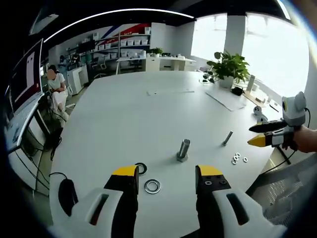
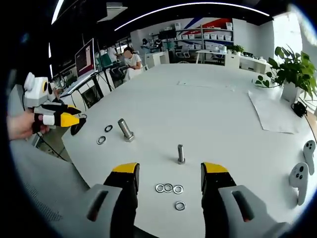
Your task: Place the washer onto the threaded stud by aligning its center hole with the stud, sliding it down to the base, and recovering from edge contact or off-axis alignment until the washer reaches the visible bottom stop.
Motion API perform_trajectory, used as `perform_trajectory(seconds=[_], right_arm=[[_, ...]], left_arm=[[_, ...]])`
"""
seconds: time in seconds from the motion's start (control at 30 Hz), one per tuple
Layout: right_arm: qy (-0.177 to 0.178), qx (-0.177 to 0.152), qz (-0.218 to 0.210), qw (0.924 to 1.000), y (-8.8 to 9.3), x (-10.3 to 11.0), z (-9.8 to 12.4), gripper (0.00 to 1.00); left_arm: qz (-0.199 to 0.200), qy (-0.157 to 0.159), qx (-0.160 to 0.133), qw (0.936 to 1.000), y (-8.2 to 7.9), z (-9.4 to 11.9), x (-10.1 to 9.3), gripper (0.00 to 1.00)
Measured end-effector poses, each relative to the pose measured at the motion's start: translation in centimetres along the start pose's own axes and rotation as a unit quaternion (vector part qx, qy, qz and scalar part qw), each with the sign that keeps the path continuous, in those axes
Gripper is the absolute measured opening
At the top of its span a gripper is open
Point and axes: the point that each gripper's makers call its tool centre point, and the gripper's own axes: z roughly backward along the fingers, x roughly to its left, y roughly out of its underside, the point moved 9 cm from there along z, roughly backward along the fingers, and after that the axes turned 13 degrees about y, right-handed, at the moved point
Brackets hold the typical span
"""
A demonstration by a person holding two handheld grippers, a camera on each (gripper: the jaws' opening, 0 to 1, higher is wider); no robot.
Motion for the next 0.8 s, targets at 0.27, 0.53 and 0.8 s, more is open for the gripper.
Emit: perform_trajectory(seconds=[0.27, 0.53, 0.8], right_arm=[[0.000, 0.003, 0.002, 1.0000, 0.16, 0.01, -0.03, 0.52], [0.000, 0.005, 0.006, 1.0000, 0.27, 0.03, -0.12, 0.52], [0.000, 0.007, 0.006, 1.0000, 0.32, 0.01, -0.14, 0.52]], left_arm=[[-0.001, 0.000, 0.001, 1.0000, 0.03, -0.01, 0.00, 0.44], [0.001, 0.000, 0.000, 1.0000, 0.00, 0.06, -0.04, 0.44], [-0.001, 0.000, 0.002, 1.0000, 0.03, 0.01, -0.02, 0.44]])
